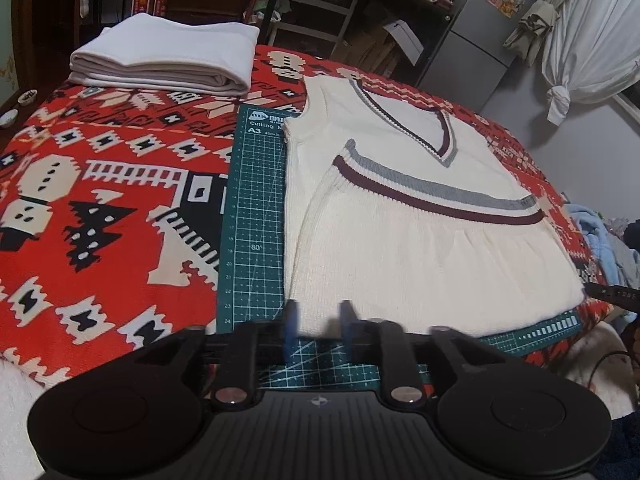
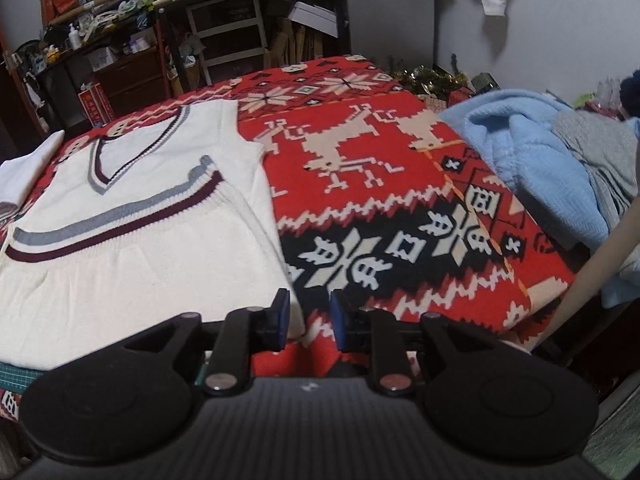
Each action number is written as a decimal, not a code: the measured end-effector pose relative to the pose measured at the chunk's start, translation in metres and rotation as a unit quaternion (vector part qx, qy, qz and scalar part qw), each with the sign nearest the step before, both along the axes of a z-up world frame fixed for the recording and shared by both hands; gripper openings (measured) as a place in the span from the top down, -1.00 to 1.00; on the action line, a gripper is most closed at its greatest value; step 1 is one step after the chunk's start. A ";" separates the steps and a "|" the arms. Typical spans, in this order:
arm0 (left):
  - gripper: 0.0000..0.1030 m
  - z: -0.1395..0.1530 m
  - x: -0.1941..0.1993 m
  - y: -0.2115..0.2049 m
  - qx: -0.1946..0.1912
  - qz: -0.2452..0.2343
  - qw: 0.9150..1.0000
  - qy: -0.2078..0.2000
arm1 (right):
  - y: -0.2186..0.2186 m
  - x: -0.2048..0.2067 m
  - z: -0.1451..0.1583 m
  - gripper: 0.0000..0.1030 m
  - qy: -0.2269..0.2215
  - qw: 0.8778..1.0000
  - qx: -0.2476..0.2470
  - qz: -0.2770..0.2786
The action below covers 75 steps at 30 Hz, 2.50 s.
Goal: Fold clothes
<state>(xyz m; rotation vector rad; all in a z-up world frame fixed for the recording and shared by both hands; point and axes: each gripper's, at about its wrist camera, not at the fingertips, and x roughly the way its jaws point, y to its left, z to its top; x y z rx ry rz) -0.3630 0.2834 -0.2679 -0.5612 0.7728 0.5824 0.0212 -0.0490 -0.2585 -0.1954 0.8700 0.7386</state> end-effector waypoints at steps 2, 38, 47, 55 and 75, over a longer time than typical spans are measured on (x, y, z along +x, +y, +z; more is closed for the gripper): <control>0.25 0.000 0.001 0.001 0.001 -0.001 1.000 0.002 | -0.001 0.003 -0.003 0.52 0.013 1.000 0.005 0.001; 0.79 0.032 -0.009 -0.008 0.016 0.001 1.000 -0.008 | 0.042 -0.045 0.008 0.77 0.007 0.990 -0.019 0.142; 0.79 0.023 0.005 -0.024 0.021 -0.035 0.999 0.005 | 0.007 -0.060 0.015 0.75 0.018 0.988 -0.025 0.153; 0.78 0.016 0.046 -0.047 0.029 -0.104 0.994 0.006 | 0.042 -0.076 0.004 0.75 0.011 0.982 -0.032 0.186; 0.78 -0.008 0.111 -0.115 0.012 -0.259 0.965 -0.029 | 0.092 -0.160 0.007 0.80 -0.025 0.945 -0.044 0.322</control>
